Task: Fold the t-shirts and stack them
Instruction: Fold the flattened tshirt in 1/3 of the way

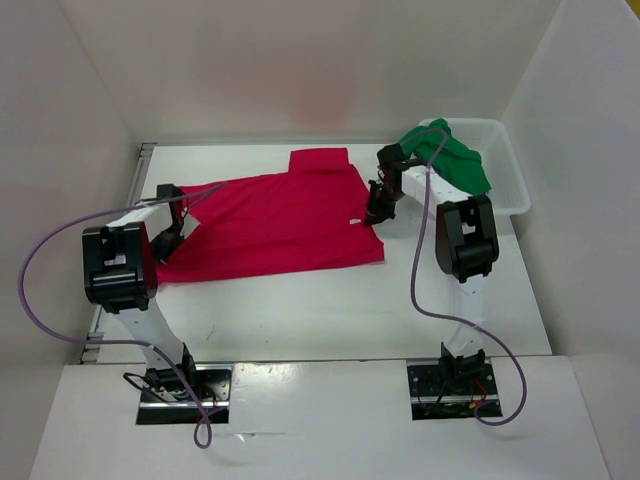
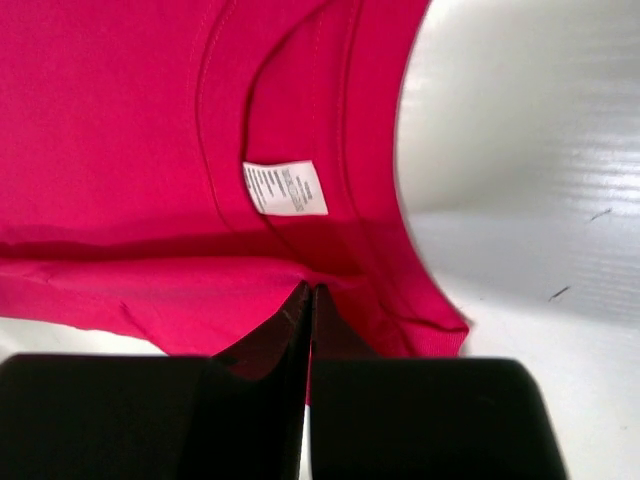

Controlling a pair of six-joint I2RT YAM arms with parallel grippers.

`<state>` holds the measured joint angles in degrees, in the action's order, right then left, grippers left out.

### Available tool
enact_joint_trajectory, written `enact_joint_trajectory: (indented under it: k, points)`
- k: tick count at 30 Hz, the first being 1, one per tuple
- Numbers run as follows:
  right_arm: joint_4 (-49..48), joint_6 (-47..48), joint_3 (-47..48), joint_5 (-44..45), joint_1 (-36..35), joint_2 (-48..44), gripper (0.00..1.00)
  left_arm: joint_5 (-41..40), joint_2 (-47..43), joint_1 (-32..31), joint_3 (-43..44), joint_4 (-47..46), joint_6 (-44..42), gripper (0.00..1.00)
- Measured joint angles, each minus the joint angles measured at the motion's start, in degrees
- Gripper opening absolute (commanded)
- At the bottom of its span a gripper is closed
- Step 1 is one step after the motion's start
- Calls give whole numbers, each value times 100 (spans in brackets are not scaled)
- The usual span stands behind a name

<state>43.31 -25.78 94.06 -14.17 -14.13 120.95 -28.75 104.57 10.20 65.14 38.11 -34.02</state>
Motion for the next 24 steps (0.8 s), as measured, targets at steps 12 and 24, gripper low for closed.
enact_joint_trajectory:
  k: [12,24]
  points:
    - [-4,107,120,186,55,81,67,-286,142,4,302,-144,144,52]
    - [-203,-184,-2081,597,57,-1665,84,-317,-887,197,-55,188,767,81]
